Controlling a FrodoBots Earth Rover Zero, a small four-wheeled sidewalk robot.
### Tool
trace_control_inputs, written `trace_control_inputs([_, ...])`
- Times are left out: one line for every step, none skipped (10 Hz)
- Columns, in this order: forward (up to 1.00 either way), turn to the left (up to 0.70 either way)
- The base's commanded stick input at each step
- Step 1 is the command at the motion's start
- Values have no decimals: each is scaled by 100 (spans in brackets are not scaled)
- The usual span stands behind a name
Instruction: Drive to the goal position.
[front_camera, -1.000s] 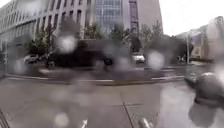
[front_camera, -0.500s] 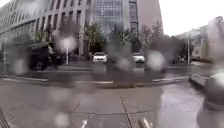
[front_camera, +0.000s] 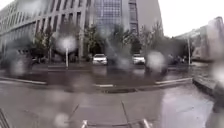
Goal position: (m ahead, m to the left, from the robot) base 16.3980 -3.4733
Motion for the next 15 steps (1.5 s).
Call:
trace_control_inputs([45,0])
trace_control_inputs([45,0])
trace_control_inputs([45,0])
trace_control_inputs([45,0])
trace_control_inputs([45,0])
trace_control_inputs([45,0])
trace_control_inputs([45,0])
trace_control_inputs([45,0])
trace_control_inputs([45,0])
trace_control_inputs([45,0])
trace_control_inputs([45,0])
trace_control_inputs([45,0])
trace_control_inputs([45,0])
trace_control_inputs([45,0])
trace_control_inputs([45,0])
